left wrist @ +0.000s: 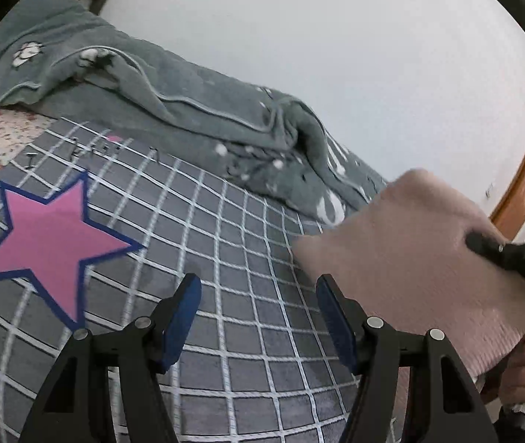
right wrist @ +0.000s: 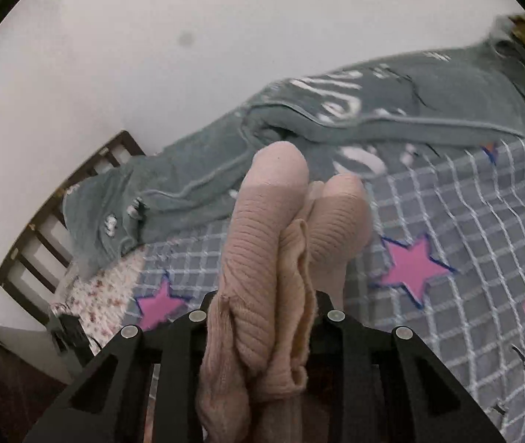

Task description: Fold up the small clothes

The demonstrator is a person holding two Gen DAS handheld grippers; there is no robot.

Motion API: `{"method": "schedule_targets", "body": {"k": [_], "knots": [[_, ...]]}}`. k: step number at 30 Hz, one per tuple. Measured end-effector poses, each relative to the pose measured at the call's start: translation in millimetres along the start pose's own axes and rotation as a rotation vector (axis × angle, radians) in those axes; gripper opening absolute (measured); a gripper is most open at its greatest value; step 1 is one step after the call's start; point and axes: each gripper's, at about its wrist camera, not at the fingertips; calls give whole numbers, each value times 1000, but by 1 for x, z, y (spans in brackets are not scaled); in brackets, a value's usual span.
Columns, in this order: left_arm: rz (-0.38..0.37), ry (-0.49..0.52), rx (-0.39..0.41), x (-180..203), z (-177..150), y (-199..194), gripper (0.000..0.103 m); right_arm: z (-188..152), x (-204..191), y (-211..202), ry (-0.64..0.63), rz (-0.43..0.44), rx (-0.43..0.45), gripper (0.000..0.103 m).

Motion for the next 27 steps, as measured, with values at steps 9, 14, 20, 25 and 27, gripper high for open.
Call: {"method": "schedule_targets", "body": {"k": [9, 14, 20, 25, 27], "knots": [[-24, -21, -9, -9, 5, -2, 63, -30, 56, 32, 167, 94, 25, 27], [-66, -21, -47, 4, 2, 11, 63, -84, 178, 76, 436, 81, -69, 28], [-30, 124, -114, 41, -18, 29, 63, -72, 177, 55, 295, 81, -57, 37], [-69, 222, -179, 68, -42, 32, 63, -75, 154, 17, 20, -40, 28, 39], [-93, 260, -201, 78, -54, 31, 63, -84, 153, 4, -51, -20, 47, 41]]}}
Point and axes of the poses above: each gripper's, at about its wrist camera, not at the fingertips, and y roughly the way its jaws point, x to its right, z to its top, and after that the axes turned 6 degrees about -x, right-handed
